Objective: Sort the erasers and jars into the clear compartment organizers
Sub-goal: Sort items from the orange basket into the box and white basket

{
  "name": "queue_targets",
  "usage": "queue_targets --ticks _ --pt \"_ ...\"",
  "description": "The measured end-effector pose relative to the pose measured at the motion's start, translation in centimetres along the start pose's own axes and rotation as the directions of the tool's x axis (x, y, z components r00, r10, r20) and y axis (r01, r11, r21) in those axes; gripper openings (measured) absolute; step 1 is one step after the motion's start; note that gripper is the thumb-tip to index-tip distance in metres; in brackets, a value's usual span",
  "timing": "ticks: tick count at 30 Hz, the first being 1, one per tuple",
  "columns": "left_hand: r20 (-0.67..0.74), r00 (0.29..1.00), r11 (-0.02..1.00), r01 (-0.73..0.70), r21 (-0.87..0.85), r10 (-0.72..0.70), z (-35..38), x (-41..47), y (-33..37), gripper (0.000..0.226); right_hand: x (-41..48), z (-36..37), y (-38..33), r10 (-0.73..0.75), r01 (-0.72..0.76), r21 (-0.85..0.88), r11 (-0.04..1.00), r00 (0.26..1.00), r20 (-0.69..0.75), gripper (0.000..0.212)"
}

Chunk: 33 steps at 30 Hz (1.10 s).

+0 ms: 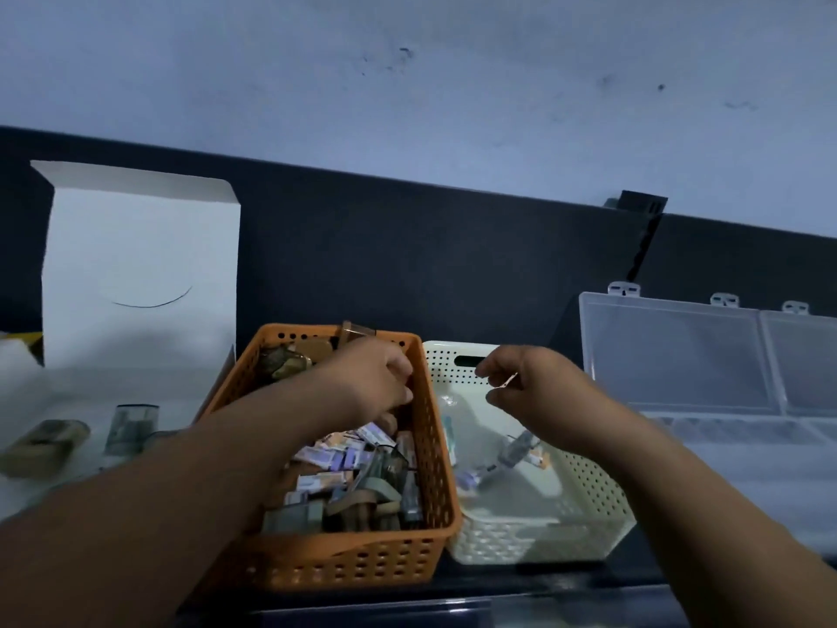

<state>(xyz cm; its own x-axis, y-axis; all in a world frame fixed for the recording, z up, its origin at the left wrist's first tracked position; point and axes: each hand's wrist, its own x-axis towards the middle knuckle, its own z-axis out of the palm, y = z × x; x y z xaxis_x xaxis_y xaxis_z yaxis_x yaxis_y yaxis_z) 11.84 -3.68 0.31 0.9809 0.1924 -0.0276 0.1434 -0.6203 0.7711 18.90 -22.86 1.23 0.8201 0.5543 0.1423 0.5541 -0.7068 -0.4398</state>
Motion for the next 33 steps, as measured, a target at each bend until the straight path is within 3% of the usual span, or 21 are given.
queue_targets --ticks 3,6,9,12,16,21,25,30,33 --pt "0.1 0.992 0.971 0.045 0.233 -0.07 -2.9 -1.8 -2.0 0.013 0.4 1.5 -2.6 -0.153 0.143 0.084 0.986 0.981 0.118 0.017" --pt "0.224 0.961 0.937 0.081 0.341 -0.165 -4.4 -3.6 -3.9 0.015 0.5 3.2 -5.6 -0.259 0.223 0.155 0.962 0.926 0.276 0.021" --pt "0.317 0.921 0.921 0.095 0.377 -0.225 -4.4 -4.6 -4.6 0.024 0.7 4.2 -7.2 -0.277 0.293 0.031 0.956 0.861 0.426 0.034" --pt "0.394 0.885 0.938 0.117 0.326 -0.247 -4.1 -5.1 -5.0 0.031 0.9 5.1 -7.8 -0.207 0.345 -0.17 0.923 0.818 0.537 0.05" --pt "0.462 0.853 0.94 0.088 0.33 -0.242 -2.7 -5.0 -5.2 0.039 1.2 6.3 -8.3 -0.179 0.421 -0.321 0.848 0.799 0.575 0.052" --pt "0.499 0.843 0.96 0.071 0.27 -0.203 -1.8 -4.5 -5.5 0.021 1.7 7.5 -8.4 -0.133 0.447 -0.41 0.795 0.788 0.601 0.044" --pt "0.479 0.862 0.972 0.06 0.228 -0.165 -2.0 -4.5 -5.9 0.019 1.9 7.6 -8.4 -0.166 0.432 -0.384 0.816 0.811 0.561 0.038" --pt "0.59 0.785 0.96 0.022 0.279 -0.189 -1.5 -4.5 -5.5 0.044 2.0 7.4 -8.1 -0.203 0.379 -0.311 0.872 0.857 0.474 0.032" --pt "0.576 0.802 0.974 0.029 0.225 -0.157 -1.2 -4.5 -5.5 0.043 2.1 7.3 -8.1 -0.202 0.374 -0.295 0.879 0.854 0.479 0.033"
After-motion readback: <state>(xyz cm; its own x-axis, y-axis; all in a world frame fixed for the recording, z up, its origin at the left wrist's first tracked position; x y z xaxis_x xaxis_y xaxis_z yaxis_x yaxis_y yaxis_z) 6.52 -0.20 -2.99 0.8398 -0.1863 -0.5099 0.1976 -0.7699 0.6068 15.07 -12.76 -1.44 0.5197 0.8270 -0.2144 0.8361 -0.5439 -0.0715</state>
